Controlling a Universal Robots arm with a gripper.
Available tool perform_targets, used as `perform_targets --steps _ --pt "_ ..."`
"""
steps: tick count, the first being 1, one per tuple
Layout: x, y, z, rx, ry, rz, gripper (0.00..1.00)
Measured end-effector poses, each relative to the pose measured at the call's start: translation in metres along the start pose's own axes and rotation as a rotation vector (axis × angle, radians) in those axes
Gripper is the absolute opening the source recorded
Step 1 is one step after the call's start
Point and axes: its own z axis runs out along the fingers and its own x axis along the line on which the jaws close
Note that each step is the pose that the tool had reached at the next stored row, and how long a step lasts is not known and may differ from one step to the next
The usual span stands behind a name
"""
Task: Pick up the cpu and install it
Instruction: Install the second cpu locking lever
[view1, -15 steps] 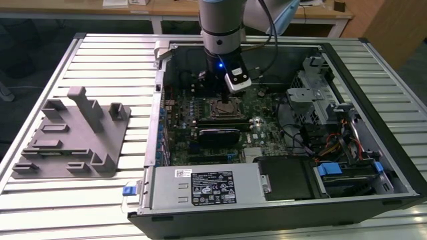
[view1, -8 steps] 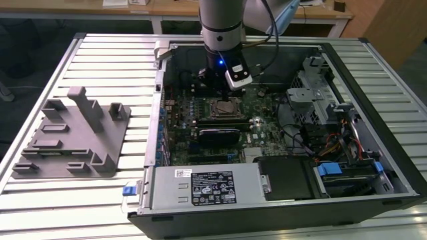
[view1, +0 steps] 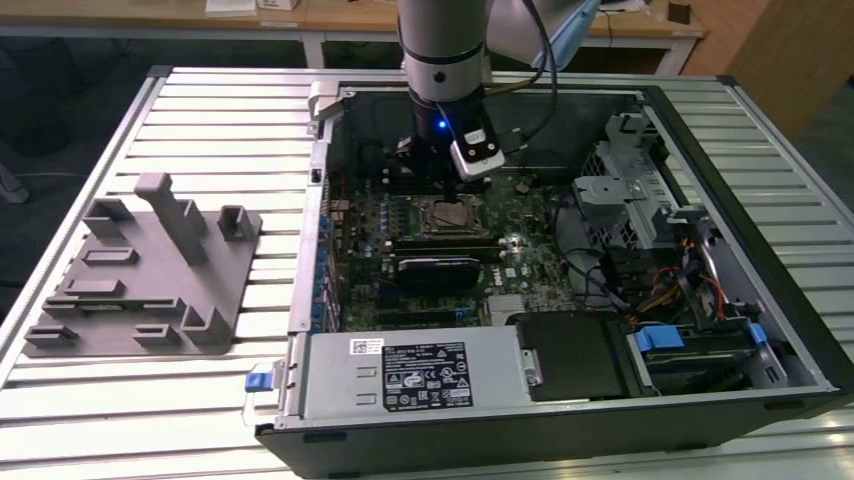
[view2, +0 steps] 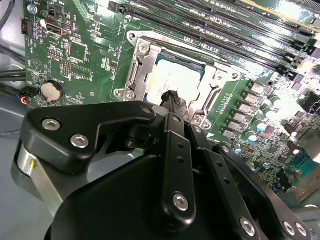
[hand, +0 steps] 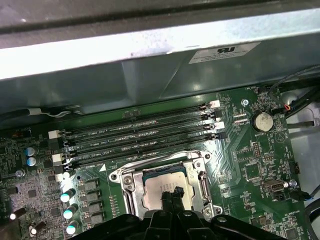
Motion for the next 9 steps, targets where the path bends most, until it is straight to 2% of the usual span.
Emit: perform_targets --steps 9 --pt "-0.0017 -0.0078 -0.0003 -0.0001 0.0000 0.000 0.11"
